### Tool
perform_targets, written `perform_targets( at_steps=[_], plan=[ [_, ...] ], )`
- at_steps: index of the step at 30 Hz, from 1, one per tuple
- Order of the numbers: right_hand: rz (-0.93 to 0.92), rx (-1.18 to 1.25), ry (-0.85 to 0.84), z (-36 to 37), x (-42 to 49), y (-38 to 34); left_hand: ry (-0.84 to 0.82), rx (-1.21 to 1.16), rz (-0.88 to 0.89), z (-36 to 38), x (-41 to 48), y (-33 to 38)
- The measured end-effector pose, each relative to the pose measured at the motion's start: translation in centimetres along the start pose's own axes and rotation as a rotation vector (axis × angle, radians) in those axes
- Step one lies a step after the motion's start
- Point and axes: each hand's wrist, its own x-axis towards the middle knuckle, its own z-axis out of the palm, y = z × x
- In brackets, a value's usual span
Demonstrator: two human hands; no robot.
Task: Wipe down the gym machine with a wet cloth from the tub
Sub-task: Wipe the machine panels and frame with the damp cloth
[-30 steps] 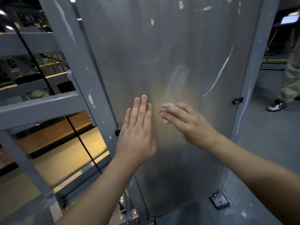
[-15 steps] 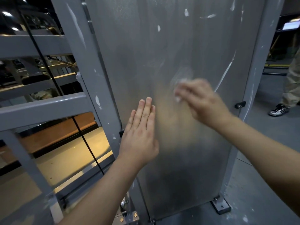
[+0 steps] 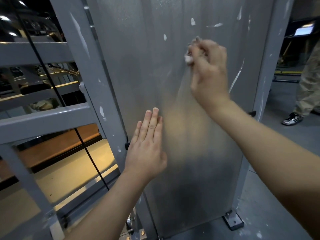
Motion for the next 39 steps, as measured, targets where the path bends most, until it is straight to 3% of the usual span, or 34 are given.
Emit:
perform_targets(
  at_steps=[1,4,6,7,10,11,14,16,20,22,24,26,31,33,36,39],
  plan=[
    [-0.024,0.005,-0.004,0.5,-0.6,-1.2,-0.003,0.0,0.004,0.0,0.0,-0.1],
    [-0.427,0.022,-0.232,0.5,-3.6,-2.0,-0.005,-0.014,0.015,0.0,-0.1,-0.2],
    [-0.56,-0.019,-0.275,-0.3,-2.4,-0.3,-0.009,-0.027,0.021,-0.1,-0.1,-0.2],
    [-0.5,-0.031,-0.239,-0.4,-1.1,0.3,-0.01,-0.033,0.021,-0.2,-0.1,-0.2],
    [-0.079,-0.005,-0.049,0.1,1.4,-1.0,-0.017,-0.046,0.014,-0.3,-0.2,-0.1],
    [-0.051,0.005,-0.03,0.6,1.0,-2.3,-0.021,-0.052,0.013,-0.3,-0.2,-0.1],
    [-0.364,0.027,-0.224,1.1,-1.9,-3.7,-0.045,-0.048,0.023,-0.4,-0.2,-0.2],
    [-0.484,0.001,-0.249,0.4,-1.5,-2.0,-0.043,-0.049,0.026,-0.5,-0.2,-0.3],
    [-0.031,-0.004,-0.05,0.5,1.0,-2.2,-0.032,-0.083,0.008,-0.3,-0.2,-0.1],
    [-0.099,0.019,-0.084,1.4,-1.2,-4.1,-0.028,-0.108,0.013,-0.5,-0.2,0.0],
    [-0.318,0.058,-0.264,1.5,-5.0,-3.8,-0.028,-0.117,0.023,-0.7,-0.2,0.0],
    [-0.399,0.046,-0.35,0.3,-7.6,-1.5,-0.019,-0.146,0.026,-0.7,-0.6,0.1],
    [-0.09,-0.023,-0.223,-1.2,-12.5,1.5,0.06,-0.365,0.083,2.9,-4.2,1.1],
    [-0.015,0.019,-0.282,-1.6,-16.5,0.6,-0.047,-0.438,0.115,5.3,-6.2,1.5],
    [-0.001,0.133,-0.548,-2.7,-24.4,-0.6,-0.332,-0.533,0.073,9.6,-9.9,2.0],
    [0.078,0.292,-0.915,-3.7,-32.8,-2.5,-0.605,-0.785,-0.196,14.3,-14.0,2.8]
  ],
)
